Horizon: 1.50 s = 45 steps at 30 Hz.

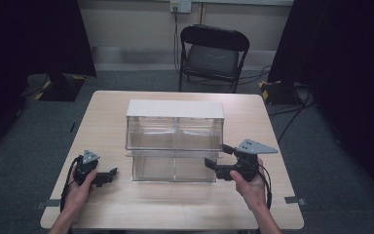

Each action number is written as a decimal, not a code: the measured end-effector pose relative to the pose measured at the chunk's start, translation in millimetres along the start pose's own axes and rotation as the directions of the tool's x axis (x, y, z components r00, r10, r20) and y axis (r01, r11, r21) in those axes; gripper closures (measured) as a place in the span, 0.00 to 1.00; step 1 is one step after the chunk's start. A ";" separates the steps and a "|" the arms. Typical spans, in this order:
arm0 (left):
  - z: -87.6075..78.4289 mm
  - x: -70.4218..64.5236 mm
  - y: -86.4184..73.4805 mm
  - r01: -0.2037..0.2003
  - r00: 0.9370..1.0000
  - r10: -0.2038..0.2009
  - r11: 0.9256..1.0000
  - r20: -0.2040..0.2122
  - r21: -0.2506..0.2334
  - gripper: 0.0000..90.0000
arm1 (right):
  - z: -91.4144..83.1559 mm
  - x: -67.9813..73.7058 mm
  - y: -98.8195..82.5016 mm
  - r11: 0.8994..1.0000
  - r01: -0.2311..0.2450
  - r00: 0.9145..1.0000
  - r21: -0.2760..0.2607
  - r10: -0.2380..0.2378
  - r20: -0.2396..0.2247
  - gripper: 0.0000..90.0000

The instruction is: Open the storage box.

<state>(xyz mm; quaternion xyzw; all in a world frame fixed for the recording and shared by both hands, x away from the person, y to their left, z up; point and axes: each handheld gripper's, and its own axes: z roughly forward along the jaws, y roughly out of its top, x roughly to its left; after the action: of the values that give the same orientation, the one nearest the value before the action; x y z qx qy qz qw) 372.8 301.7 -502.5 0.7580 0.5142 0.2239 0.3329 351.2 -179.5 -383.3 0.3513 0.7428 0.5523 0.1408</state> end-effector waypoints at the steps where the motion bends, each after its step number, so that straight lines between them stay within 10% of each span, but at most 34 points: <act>1: 0.0 0.0 0.0 0.000 1.000 0.000 1.000 0.000 0.000 0.12 | 0.1 0.1 0.3 1.000 -0.002 1.000 0.002 0.002 -0.001 0.20; 45: -0.2 0.2 0.0 -0.004 1.000 0.004 1.000 -0.002 0.000 0.12 | 3.4 -3.8 4.4 1.000 -0.007 1.000 0.018 0.007 -0.020 0.20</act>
<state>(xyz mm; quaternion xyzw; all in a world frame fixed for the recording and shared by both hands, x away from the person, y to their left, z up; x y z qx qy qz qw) 372.8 301.9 -502.3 0.7589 0.5131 0.2251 0.3319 357.6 -179.0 -381.1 0.3497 0.7479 0.5495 0.1284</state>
